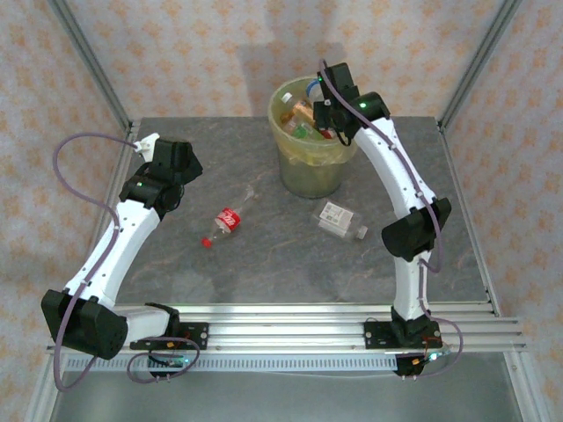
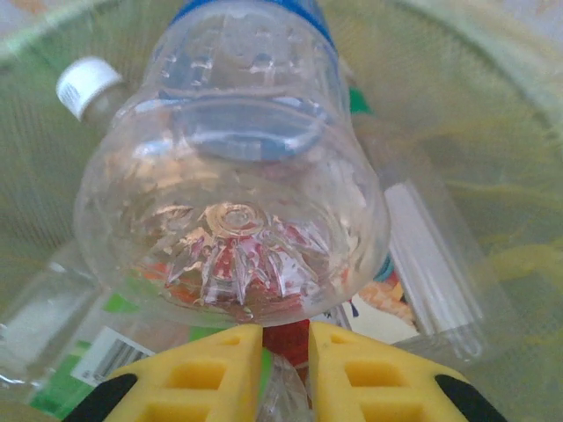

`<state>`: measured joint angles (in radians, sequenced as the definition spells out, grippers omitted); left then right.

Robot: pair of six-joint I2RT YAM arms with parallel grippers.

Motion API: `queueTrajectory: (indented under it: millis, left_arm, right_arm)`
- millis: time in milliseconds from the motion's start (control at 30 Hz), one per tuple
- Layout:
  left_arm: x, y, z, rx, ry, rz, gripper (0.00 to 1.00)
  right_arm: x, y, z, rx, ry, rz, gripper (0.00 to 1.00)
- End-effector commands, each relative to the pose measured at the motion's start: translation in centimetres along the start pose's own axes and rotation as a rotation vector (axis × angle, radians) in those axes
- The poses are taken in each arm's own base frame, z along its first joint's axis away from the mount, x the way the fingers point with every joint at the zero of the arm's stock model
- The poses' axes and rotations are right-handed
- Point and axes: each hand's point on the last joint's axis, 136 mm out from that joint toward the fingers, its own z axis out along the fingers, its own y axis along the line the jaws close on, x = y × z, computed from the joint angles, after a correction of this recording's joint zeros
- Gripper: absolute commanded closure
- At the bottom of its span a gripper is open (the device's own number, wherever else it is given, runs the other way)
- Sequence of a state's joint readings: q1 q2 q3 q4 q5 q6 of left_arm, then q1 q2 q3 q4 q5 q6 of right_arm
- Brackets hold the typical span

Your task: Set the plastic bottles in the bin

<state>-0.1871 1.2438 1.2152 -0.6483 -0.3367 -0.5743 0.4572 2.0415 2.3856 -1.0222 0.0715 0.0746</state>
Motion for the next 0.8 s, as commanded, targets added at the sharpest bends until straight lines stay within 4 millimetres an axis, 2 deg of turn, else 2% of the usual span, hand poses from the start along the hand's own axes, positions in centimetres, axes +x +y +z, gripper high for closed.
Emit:
queueTrajectory:
  millis: [0, 333, 767]
  left_arm:
    - [-0.9, 0.4, -0.6, -0.013, -0.015, -0.002, 0.00]
    - [-0.9, 0.6, -0.5, -0.023, -0.015, 0.009, 0.00]
    - [-0.9, 0.7, -0.4, -0.033, -0.016, 0.016, 0.00]
  right_arm:
    - [-2.1, -0.6, 0.1, 0.048, -0.071, -0.009, 0.79]
    - [-3.9, -1.0, -0.4, 0.074, -0.139, 0.005, 0.78]
    - [-7.0, -0.5, 1.2, 0.103, -0.247, -0.015, 0.74]
